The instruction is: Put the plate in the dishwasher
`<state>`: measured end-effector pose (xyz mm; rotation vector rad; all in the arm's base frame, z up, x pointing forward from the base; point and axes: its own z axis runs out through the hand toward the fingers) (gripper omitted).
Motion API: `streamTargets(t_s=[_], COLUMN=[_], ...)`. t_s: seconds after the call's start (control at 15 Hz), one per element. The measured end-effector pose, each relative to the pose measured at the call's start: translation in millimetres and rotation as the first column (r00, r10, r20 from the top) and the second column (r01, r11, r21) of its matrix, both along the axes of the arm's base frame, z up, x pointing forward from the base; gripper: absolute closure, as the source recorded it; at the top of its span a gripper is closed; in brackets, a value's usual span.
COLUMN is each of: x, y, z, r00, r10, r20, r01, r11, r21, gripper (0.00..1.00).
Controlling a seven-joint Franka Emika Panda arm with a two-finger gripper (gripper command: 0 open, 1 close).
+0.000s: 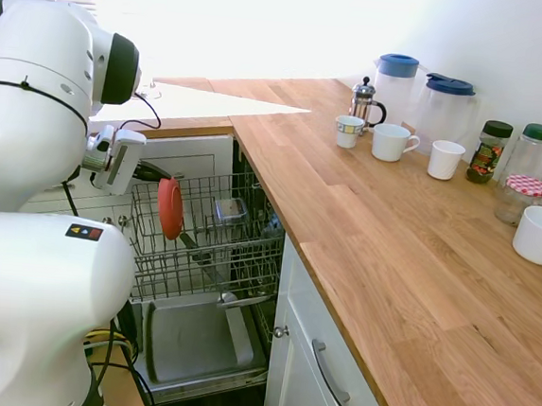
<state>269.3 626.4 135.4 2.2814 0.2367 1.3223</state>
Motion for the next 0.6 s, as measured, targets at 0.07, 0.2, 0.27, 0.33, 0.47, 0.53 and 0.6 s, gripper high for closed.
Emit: streamTargets(t_s=[0.07,0.2,0.27,0.33,0.47,0.53,0.6], x=[8.1,19.5,24.9,29.9,43.8,51.3,58.7], y=[5.3,15.4,18.3,19.0,19.9,19.2,18.3], z=[-1.7,6.5,12.4,17.5,28.5,34.2,40.2], r00=[0.999,0.99,0.977,0.956,0.901,0.867,0.833], r10=[-0.026,-0.104,-0.156,-0.211,-0.31,-0.353,-0.386], r20=[-0.026,-0.098,-0.149,-0.202,-0.303,-0.352,-0.396], r01=[0.026,0.104,0.154,0.207,0.303,0.347,0.381], r11=[1.0,0.995,0.988,0.977,0.95,0.934,0.92], r21=[-0.003,-0.01,-0.021,-0.041,-0.069,-0.082,-0.095], gripper=[0.0,0.0,0.0,0.0,0.0,0.0,0.0])
